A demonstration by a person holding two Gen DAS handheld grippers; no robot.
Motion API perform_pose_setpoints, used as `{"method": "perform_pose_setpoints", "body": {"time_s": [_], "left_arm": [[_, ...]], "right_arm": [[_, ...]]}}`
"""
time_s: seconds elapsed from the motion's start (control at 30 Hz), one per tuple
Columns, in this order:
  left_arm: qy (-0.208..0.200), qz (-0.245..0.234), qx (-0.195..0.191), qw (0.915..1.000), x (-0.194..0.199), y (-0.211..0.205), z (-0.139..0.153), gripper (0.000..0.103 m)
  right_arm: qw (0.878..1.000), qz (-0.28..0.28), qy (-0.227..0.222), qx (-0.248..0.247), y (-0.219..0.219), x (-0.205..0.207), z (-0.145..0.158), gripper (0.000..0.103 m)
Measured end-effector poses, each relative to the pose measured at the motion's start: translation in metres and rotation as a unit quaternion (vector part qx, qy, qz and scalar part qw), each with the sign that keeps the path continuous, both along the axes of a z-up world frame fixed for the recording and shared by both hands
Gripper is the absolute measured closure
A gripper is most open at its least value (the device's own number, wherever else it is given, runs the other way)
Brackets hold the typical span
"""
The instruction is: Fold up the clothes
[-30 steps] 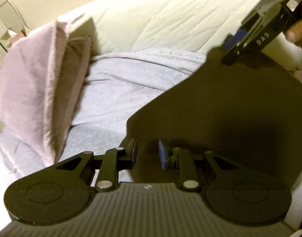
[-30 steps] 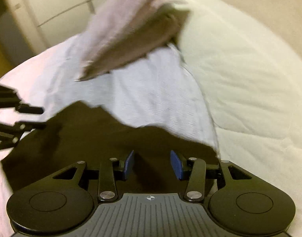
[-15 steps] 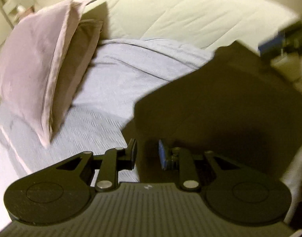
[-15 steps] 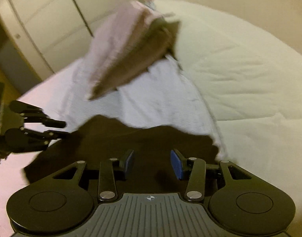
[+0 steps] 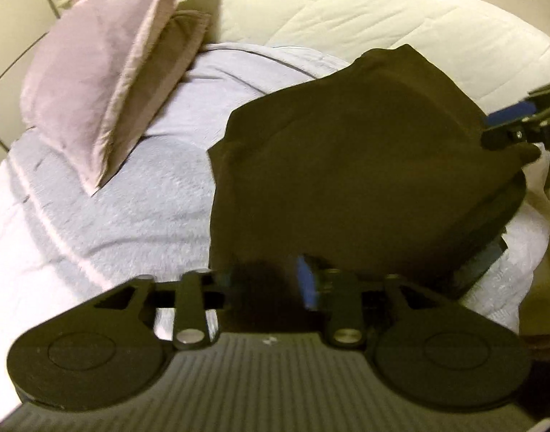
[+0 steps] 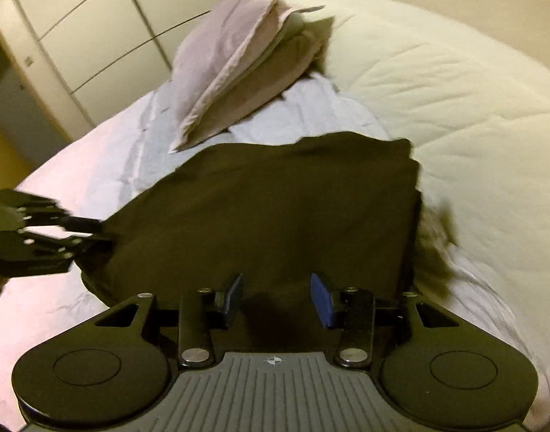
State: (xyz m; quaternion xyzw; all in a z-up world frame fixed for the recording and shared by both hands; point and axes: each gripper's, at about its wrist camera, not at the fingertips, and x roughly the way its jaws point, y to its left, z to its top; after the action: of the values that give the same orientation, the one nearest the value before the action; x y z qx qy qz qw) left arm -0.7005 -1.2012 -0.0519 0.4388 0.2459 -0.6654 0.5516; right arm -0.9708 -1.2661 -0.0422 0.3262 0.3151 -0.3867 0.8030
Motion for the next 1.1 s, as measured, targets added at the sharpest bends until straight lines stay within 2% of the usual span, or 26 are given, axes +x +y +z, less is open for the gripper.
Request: {"method": "perform_pose_setpoints", "body": {"time_s": [0.03,0.07,0.1,0.23,0.3,0.43,0.5,0.6,0.67,0.83,1.0,1.1], "left_arm": [[0.001,0.007,-0.002,1.0000,-0.001,0.010,0.001,0.052],[0.005,0.012,-0.004,0.9999,-0.001,0.021,0.002,0.048],[0.010,0.018,-0.006,0.9998,-0.002,0.032,0.003,0.040],[0.038,0.041,-0.012,0.9983,-0.002,0.066,0.005,0.020],[0.053,0.052,-0.007,0.9972,0.001,0.083,0.005,0.015],[0.082,0.063,0.008,0.9946,0.007,0.120,0.007,0.012],[0.087,0.061,0.015,0.9942,0.010,0.139,0.008,0.011],[0.091,0.065,0.020,0.9936,0.014,0.166,0.012,0.003],[0.100,0.068,0.016,0.9925,0.016,0.180,0.018,0.002],[0.104,0.075,-0.002,0.9917,0.013,0.195,0.031,0.002],[0.112,0.096,-0.015,0.9890,0.010,0.200,0.042,0.002],[0.092,0.108,-0.031,0.9894,0.007,0.203,0.049,0.002]], "right_arm": [[1.000,-0.013,0.003,-0.006,0.010,-0.002,0.001,0.036],[1.000,-0.027,0.004,-0.014,0.022,-0.005,0.002,0.024],[0.999,-0.036,0.004,-0.018,0.032,-0.005,0.003,0.020],[0.997,-0.067,0.026,-0.027,0.082,0.000,0.010,0.019],[0.995,-0.088,0.035,-0.032,0.109,0.004,0.015,0.017],[0.989,-0.135,0.050,-0.020,0.160,0.012,0.021,0.016],[0.986,-0.159,0.057,-0.014,0.185,0.016,0.024,0.015],[0.980,-0.188,0.060,0.001,0.217,0.023,0.029,0.015],[0.978,-0.199,0.060,0.010,0.230,0.029,0.033,0.015],[0.981,-0.183,0.071,0.009,0.250,0.047,0.043,0.015],[0.980,-0.175,0.092,-0.024,0.254,0.054,0.053,0.015],[0.981,-0.168,0.090,-0.027,0.253,0.053,0.055,0.015]]}}
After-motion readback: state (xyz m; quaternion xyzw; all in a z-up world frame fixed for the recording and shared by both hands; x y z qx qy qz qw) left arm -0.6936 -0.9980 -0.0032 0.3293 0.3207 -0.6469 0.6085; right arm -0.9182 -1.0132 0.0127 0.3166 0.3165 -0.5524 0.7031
